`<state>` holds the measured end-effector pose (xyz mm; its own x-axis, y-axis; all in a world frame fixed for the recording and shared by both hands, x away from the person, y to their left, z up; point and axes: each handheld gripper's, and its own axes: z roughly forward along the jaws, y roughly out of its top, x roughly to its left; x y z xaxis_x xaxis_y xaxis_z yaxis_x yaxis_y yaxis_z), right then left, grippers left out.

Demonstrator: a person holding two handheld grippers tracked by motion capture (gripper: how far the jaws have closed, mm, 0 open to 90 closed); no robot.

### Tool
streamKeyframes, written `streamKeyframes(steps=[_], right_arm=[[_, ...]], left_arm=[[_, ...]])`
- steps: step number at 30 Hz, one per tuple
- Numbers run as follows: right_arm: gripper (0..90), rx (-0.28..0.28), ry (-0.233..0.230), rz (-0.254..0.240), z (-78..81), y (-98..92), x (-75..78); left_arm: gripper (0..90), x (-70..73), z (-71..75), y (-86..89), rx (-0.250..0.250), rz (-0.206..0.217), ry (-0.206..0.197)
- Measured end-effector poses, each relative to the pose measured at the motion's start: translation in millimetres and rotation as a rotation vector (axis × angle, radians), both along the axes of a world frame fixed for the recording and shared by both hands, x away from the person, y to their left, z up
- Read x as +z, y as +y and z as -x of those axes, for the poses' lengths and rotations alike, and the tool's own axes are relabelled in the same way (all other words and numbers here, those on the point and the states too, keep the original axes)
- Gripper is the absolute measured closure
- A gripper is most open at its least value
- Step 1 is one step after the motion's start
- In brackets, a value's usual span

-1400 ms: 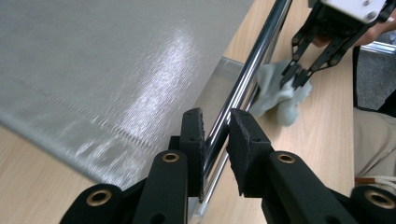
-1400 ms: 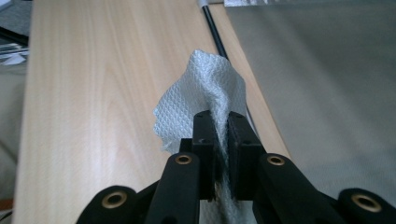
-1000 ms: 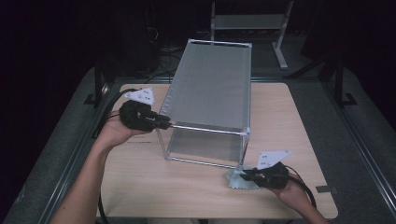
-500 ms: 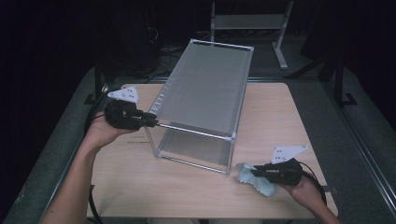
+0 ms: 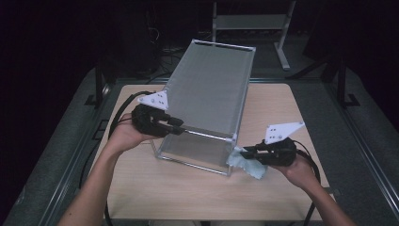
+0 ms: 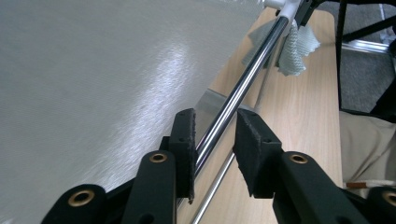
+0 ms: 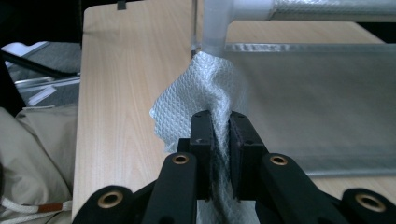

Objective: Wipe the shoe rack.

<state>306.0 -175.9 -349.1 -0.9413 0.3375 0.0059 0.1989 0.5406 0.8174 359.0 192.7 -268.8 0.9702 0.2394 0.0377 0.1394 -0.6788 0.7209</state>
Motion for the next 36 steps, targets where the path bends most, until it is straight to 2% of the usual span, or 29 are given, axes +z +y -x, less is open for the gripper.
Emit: streamKeyframes(steps=[1,4,8,13,15,16,18,20,21,22,23,24,25,27,29,31,33,35,36], right_arm=[[80.3,0.012,0.004,0.001,-1.5,2.5,-0.8],[80.2,0.037,0.018,0.006,-3.0,12.2,-6.7],[80.6,0.079,0.039,0.036,-1.6,30.5,-20.5],[80.2,0.089,0.023,-0.003,-5.5,35.5,-8.4],[80.4,0.094,0.016,0.016,-6.2,40.4,-7.7],[80.3,0.104,0.023,0.015,-6.5,43.8,-10.9],[80.3,0.117,0.031,0.054,-4.0,56.6,-25.9],[80.6,0.127,0.053,0.059,-4.0,62.2,-36.3],[80.7,0.133,0.066,0.066,-4.8,64.9,-40.7],[81.0,0.138,0.068,0.059,-5.1,66.1,-41.8],[81.4,0.141,0.066,0.056,-5.1,66.6,-39.7],[81.4,0.144,0.055,0.044,-5.4,66.3,-35.3],[81.3,0.142,0.041,0.031,-5.8,65.9,-29.6],[81.3,0.156,0.031,0.042,-7.3,68.5,-22.6],[81.1,0.163,0.041,0.049,-7.9,73.1,-26.3],[81.1,0.169,0.055,0.081,-7.0,80.8,-38.5],[81.2,0.175,0.074,0.076,-8.1,83.6,-45.4],[81.2,0.182,0.073,0.076,-7.9,85.5,-42.5],[81.3,0.187,0.062,0.061,-7.6,85.7,-37.8]], left_arm=[[69.5,-1.1,-0.7,0.0,0.004,-0.013,-0.002],[70.1,-3.6,-1.2,4.4,0.024,0.004,0.008],[72.3,-5.5,-0.8,14.0,0.043,0.006,0.016],[71.7,-5.8,0.8,22.6,0.053,0.004,0.024],[71.9,-6.0,1.2,25.1,0.054,0.012,0.023],[72.5,-5.6,2.0,27.8,0.056,0.016,0.016],[76.9,-5.0,2.9,32.1,0.058,0.042,0.023],[80.4,-4.3,4.6,36.0,0.06,0.066,0.023],[86.0,-3.8,4.9,37.7,0.055,0.066,0.02],[87.2,-3.5,4.8,39.0,0.057,0.063,0.02],[85.9,-3.5,4.1,39.7,0.067,0.06,0.028],[78.8,-4.4,2.9,39.5,0.075,0.035,0.036],[74.4,-5.4,2.9,39.9,0.073,0.037,0.034],[74.1,-6.1,4.2,40.7,0.07,0.041,0.024],[74.1,-6.0,4.0,42.5,0.071,0.043,0.028],[73.8,-6.1,4.1,45.5,0.073,0.047,0.038],[73.6,-6.2,4.9,47.8,0.076,0.047,0.038],[73.5,-5.8,5.5,49.9,0.075,0.042,0.032],[73.4,-5.8,6.1,50.7,0.076,0.041,0.03]])
